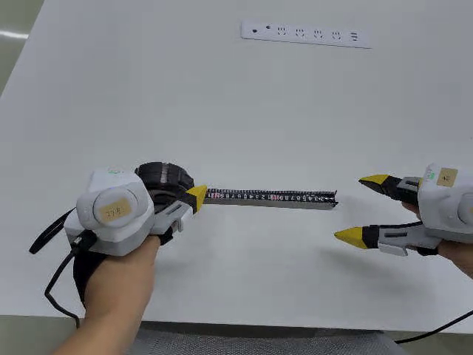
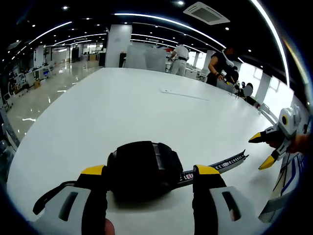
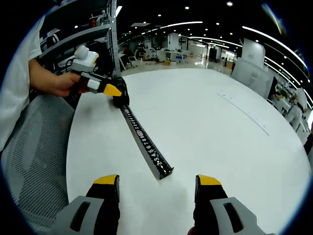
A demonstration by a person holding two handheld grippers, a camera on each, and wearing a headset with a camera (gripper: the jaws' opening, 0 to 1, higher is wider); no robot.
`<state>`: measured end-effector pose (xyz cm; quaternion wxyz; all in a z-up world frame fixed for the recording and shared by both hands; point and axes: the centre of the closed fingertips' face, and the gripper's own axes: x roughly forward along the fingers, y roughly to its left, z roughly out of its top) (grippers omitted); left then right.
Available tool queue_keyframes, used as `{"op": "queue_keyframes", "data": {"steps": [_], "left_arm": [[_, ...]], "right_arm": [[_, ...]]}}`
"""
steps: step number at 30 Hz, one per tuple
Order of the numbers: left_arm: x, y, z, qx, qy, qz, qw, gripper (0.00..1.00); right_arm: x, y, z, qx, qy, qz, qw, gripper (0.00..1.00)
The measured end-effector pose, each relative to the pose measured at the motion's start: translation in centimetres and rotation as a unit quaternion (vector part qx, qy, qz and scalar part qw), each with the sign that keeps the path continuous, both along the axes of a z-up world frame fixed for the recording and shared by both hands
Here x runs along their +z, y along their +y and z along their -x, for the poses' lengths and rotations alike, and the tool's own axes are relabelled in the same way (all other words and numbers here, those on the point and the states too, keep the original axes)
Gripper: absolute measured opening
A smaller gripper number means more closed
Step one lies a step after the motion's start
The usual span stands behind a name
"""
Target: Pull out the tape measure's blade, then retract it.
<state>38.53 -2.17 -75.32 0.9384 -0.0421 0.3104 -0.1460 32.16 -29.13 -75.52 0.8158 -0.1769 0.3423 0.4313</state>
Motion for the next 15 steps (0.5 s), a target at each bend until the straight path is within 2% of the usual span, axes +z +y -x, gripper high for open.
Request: {"op": "queue_keyframes", "data": {"steps": [2,4,5,6,11,15], "left_arm": [[-0.1,0.0,0.0,0.005,0.002,0.000,1.0000,0.66],[-0.3,0.1,-0.1,0.007,0.005,-0.011,0.9999,0.64],[-0.3,0.2,-0.2,0.009,0.005,-0.011,0.9999,0.63],[-0.4,0.2,-0.3,0.021,0.009,0.003,0.9997,0.63],[-0.4,0.1,-0.3,0.022,0.007,-0.002,0.9997,0.65],[-0.5,0.4,-0.4,0.029,0.010,0.000,0.9995,0.62]], "right_arm": [[-0.2,0.1,-0.3,0.003,0.001,0.001,1.0000,0.58],[-0.4,0.3,-0.4,0.012,0.005,0.005,0.9999,0.57],[-0.4,0.3,-0.5,0.013,0.005,0.004,0.9999,0.56],[-0.6,0.4,-0.7,0.017,0.006,0.005,0.9998,0.55],[-0.8,0.7,-1.0,0.031,0.009,0.008,0.9994,0.52],[-1.0,0.9,-1.3,0.041,0.010,0.011,0.9990,0.50]]}}
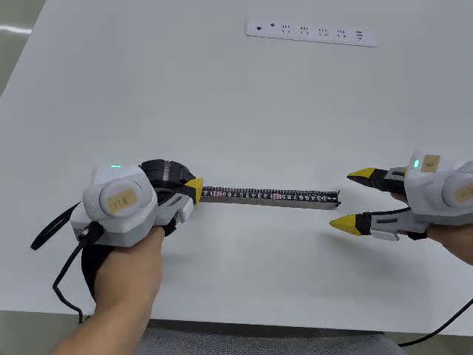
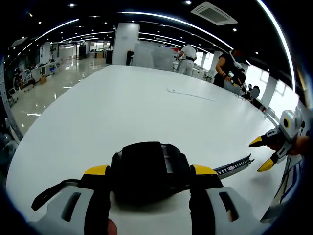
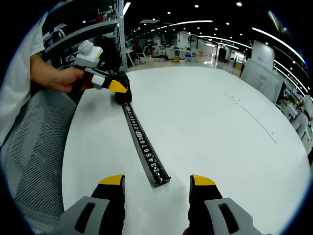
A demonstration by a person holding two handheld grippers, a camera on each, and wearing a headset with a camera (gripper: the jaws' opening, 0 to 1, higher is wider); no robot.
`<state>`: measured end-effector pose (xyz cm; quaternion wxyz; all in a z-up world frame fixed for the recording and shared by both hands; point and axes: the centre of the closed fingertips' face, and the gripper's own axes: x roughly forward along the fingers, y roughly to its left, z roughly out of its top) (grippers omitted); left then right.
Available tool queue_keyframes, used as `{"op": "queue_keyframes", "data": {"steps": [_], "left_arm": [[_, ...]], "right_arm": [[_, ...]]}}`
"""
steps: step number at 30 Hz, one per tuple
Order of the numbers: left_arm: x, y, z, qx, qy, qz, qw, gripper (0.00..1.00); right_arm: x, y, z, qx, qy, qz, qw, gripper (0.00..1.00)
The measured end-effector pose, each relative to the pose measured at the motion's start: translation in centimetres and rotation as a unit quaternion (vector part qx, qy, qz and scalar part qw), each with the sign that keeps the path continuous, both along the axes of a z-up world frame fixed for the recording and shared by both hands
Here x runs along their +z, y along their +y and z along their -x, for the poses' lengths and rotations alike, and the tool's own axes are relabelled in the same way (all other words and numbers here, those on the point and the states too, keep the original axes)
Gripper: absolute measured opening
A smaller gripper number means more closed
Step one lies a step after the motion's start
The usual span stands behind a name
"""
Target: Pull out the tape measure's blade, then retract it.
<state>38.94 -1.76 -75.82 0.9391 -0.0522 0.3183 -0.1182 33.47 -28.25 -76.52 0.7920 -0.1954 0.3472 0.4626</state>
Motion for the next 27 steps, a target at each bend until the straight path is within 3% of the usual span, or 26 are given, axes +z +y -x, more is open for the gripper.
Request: {"op": "queue_keyframes", "data": {"steps": [6,27], "left_arm": [[-0.1,-0.1,0.0,-0.004,-0.002,-0.011,0.9999,0.62],[-0.1,-0.1,0.1,-0.006,0.001,-0.010,0.9999,0.62]], "right_arm": [[-0.6,0.1,-0.4,0.025,0.001,0.013,0.9996,0.44],[-2.1,0.5,-0.6,0.088,0.011,0.028,0.9956,0.16]]}}
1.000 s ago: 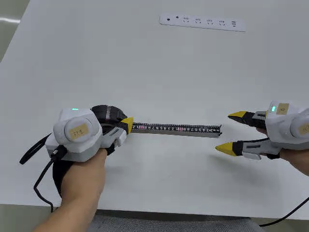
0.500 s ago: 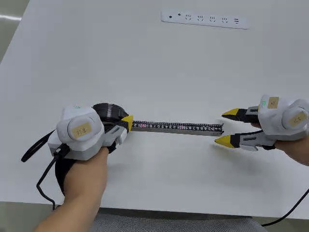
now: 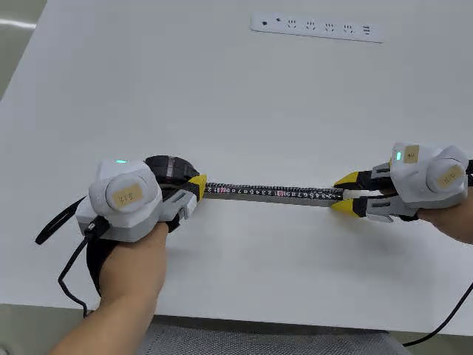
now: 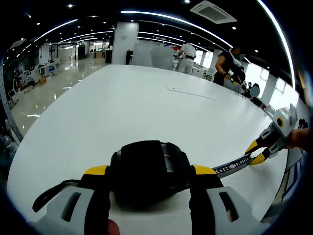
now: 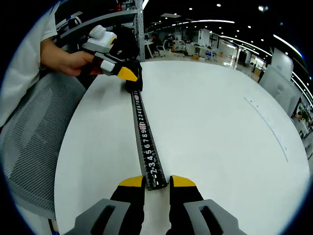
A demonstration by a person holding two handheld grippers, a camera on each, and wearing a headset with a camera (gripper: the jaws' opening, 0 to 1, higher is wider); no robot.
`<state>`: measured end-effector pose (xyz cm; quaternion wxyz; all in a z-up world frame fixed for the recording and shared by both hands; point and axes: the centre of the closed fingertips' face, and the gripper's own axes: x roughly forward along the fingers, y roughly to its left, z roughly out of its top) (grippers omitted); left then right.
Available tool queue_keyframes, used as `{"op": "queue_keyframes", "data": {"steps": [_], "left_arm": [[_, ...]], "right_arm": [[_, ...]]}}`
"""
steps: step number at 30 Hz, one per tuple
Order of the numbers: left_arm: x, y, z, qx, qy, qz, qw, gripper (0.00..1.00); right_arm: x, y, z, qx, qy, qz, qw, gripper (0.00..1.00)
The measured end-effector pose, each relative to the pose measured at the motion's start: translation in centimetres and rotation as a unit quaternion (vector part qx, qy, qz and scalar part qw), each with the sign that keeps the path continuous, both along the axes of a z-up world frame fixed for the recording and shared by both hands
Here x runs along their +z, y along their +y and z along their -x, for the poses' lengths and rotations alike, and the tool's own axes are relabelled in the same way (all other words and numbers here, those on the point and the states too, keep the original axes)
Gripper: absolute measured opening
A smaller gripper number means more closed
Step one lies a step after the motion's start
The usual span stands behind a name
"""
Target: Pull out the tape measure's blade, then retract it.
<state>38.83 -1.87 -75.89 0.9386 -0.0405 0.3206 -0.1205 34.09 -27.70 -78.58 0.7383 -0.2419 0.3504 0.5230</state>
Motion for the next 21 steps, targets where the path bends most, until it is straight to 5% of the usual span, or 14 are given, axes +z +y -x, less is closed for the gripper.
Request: {"op": "queue_keyframes", "data": {"steps": [21], "left_arm": [[-0.16,0.08,-0.09,-0.004,0.010,-0.002,0.9999,0.60]], "right_arm": [[-0.08,0.06,-0.07,0.016,-0.006,0.007,0.9998,0.12]]}}
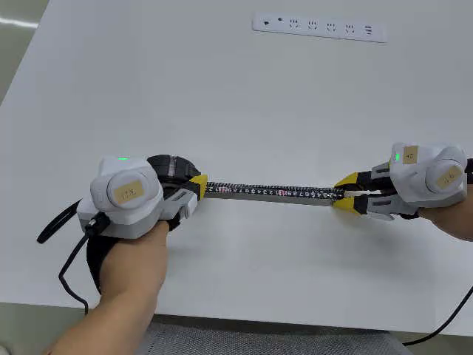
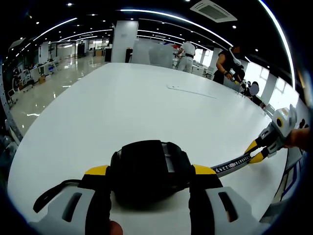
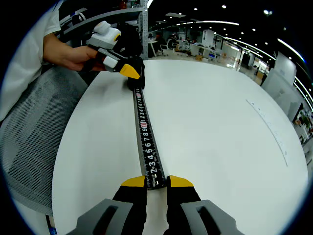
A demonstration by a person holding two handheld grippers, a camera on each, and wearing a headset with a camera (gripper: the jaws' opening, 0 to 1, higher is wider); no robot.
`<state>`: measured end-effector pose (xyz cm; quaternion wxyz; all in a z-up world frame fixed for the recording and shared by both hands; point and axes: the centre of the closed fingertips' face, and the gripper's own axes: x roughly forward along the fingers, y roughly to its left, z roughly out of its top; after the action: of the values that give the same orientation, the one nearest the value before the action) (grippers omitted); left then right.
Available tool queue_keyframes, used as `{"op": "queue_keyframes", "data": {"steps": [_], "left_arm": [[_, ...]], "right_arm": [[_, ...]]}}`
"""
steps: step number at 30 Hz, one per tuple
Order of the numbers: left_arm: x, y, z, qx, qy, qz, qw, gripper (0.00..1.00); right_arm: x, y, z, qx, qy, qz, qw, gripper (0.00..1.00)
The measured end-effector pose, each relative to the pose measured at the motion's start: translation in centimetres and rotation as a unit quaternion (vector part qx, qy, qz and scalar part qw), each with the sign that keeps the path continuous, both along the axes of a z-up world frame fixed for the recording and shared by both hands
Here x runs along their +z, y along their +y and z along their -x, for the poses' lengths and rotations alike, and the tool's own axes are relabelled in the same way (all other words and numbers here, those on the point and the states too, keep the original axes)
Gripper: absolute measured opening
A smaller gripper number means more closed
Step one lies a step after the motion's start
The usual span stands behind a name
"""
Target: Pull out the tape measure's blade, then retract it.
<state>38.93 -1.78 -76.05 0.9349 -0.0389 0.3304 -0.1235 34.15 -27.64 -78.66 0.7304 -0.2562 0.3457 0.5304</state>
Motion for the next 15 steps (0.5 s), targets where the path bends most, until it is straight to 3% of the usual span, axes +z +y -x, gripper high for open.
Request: {"op": "queue_keyframes", "data": {"steps": [15], "left_arm": [[-0.11,0.13,0.03,-0.001,0.008,0.002,1.0000,0.58]], "right_arm": [[-0.04,-0.03,-0.24,0.000,-0.002,0.001,1.0000,0.11]]}}
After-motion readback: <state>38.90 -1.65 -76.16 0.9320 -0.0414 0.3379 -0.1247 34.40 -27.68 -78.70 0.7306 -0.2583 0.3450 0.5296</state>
